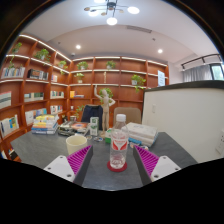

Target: Pour water

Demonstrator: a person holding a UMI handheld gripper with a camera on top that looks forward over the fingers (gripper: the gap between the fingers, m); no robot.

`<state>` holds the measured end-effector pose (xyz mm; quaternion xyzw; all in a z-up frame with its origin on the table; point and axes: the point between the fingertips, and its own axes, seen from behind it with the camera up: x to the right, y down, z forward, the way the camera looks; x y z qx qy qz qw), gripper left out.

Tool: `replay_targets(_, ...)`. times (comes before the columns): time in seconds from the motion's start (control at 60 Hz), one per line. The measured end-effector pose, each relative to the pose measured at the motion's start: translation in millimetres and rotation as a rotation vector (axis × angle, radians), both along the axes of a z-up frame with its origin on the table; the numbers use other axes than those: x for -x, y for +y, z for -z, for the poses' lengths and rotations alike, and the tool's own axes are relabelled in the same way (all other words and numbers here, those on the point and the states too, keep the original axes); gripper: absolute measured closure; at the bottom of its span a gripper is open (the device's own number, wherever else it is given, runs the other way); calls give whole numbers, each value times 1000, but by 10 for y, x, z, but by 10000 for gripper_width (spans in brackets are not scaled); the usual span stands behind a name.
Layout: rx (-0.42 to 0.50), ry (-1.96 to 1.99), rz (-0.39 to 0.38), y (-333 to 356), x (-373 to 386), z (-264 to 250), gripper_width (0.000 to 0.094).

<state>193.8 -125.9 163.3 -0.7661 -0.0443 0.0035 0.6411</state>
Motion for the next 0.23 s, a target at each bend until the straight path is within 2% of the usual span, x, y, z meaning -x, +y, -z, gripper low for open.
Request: replay_targets(0.233,-21,29,23,19,-4,-179,86)
